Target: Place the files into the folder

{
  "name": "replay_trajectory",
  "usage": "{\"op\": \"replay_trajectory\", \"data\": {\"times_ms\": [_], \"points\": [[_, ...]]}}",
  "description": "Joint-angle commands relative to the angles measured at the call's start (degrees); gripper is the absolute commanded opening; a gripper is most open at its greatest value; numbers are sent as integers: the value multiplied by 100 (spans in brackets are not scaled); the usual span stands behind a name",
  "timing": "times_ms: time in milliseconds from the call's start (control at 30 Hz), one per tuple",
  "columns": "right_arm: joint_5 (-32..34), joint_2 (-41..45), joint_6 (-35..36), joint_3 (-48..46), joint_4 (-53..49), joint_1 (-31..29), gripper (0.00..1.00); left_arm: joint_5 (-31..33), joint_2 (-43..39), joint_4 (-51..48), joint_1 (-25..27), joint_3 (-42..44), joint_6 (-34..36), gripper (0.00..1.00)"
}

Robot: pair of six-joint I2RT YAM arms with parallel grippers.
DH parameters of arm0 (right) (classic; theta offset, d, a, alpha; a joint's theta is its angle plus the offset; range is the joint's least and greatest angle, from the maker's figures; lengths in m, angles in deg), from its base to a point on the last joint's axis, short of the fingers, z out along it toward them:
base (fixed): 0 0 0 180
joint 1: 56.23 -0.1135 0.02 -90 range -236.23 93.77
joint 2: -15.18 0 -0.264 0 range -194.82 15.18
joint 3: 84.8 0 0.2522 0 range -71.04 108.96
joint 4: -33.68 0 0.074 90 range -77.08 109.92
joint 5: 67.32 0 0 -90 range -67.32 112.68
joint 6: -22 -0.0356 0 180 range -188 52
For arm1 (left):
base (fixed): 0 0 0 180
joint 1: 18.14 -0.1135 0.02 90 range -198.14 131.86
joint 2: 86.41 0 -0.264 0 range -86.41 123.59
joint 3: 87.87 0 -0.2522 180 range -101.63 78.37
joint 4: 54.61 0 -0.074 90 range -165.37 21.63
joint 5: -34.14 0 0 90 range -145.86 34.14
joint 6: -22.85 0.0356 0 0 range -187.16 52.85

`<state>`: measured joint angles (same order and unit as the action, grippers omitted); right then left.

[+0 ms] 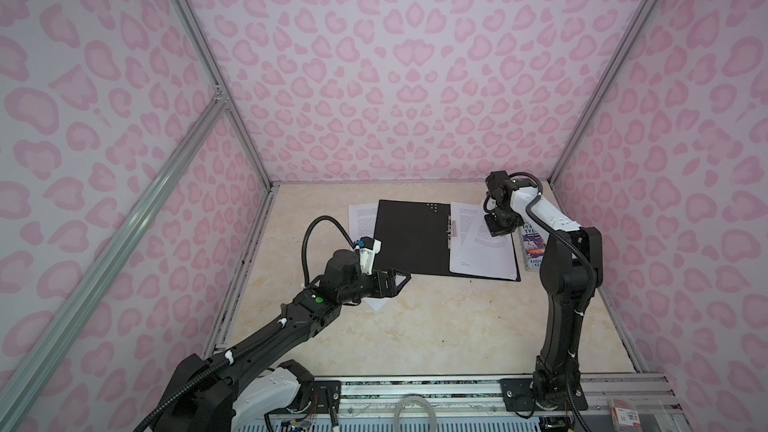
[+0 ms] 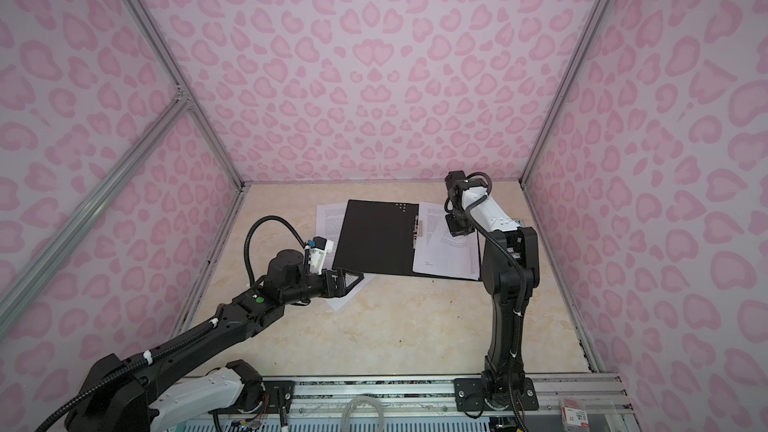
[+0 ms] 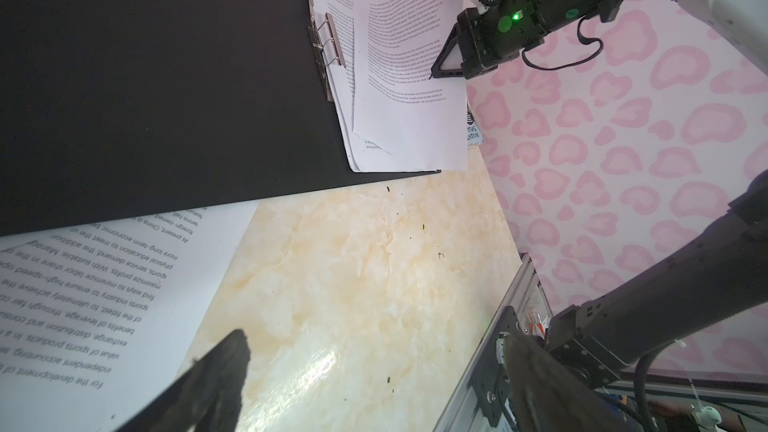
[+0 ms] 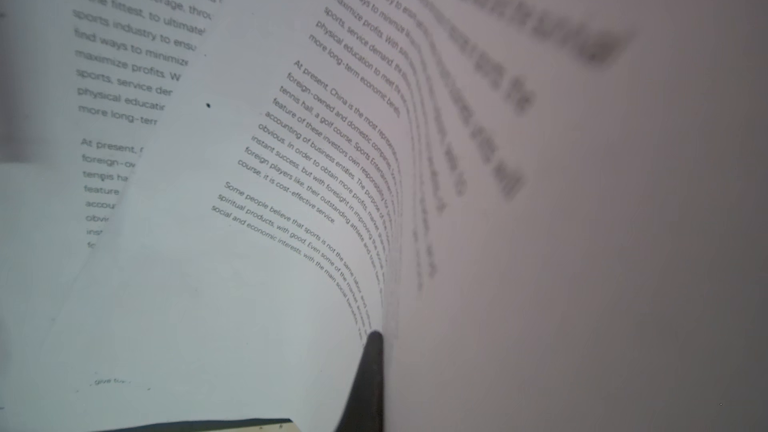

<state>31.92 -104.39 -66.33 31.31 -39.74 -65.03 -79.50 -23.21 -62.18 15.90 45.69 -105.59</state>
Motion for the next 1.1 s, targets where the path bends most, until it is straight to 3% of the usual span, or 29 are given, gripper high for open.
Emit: {"op": "replay_trajectory", "data": {"times_ms": [0,433,1067], "points": [[-209,65,360,-143,333,-37,0,-98,90,277,-2,-80,20,97],[-48,-77,618,-338,492,74,0,-80,183,294,5,-88,14,97],[-655,623,1470,-1366,1536,115,0,-124,245,353,-1,-89,-24,97]]}}
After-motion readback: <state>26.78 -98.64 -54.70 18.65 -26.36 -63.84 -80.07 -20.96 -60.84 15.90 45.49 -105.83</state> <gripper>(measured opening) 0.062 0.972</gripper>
